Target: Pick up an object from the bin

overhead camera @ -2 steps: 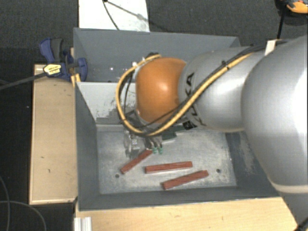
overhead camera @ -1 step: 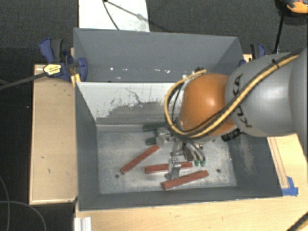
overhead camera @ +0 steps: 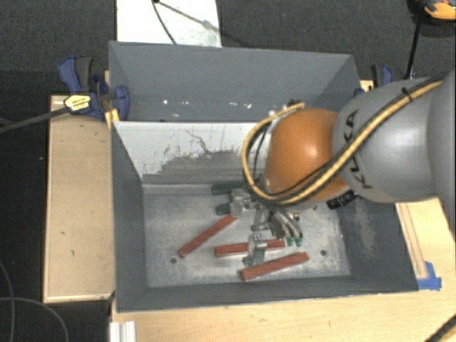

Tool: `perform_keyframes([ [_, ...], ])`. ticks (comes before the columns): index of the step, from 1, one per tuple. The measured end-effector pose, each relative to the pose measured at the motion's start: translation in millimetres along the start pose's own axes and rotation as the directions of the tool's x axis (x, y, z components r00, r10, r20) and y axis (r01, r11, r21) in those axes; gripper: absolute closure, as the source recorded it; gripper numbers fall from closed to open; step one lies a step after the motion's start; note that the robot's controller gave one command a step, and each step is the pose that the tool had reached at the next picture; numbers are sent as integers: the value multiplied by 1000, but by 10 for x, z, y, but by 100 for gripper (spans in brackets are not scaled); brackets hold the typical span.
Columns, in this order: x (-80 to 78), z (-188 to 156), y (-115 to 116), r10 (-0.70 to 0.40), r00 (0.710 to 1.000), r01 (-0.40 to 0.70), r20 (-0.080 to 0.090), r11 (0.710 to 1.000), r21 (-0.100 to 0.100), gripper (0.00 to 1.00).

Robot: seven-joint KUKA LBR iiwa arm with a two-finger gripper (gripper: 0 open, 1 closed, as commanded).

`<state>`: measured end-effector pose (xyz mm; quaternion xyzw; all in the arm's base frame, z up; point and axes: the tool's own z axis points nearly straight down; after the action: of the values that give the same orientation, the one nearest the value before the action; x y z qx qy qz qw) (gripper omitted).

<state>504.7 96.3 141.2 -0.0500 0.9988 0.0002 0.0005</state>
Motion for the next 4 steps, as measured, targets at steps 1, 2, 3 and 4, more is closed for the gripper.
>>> perform_keyframes([
  [1, -117, 273, 160, -95, 995, 95, 7, 995, 2, 0],
  [2, 195, 695, 96, -84, 996, 84, 0, 996, -1, 100],
  [3, 195, 695, 95, -83, 997, 83, 0, 997, -1, 100],
  [4, 146, 202, 82, -102, 995, 102, -7, 995, 0, 100],
])
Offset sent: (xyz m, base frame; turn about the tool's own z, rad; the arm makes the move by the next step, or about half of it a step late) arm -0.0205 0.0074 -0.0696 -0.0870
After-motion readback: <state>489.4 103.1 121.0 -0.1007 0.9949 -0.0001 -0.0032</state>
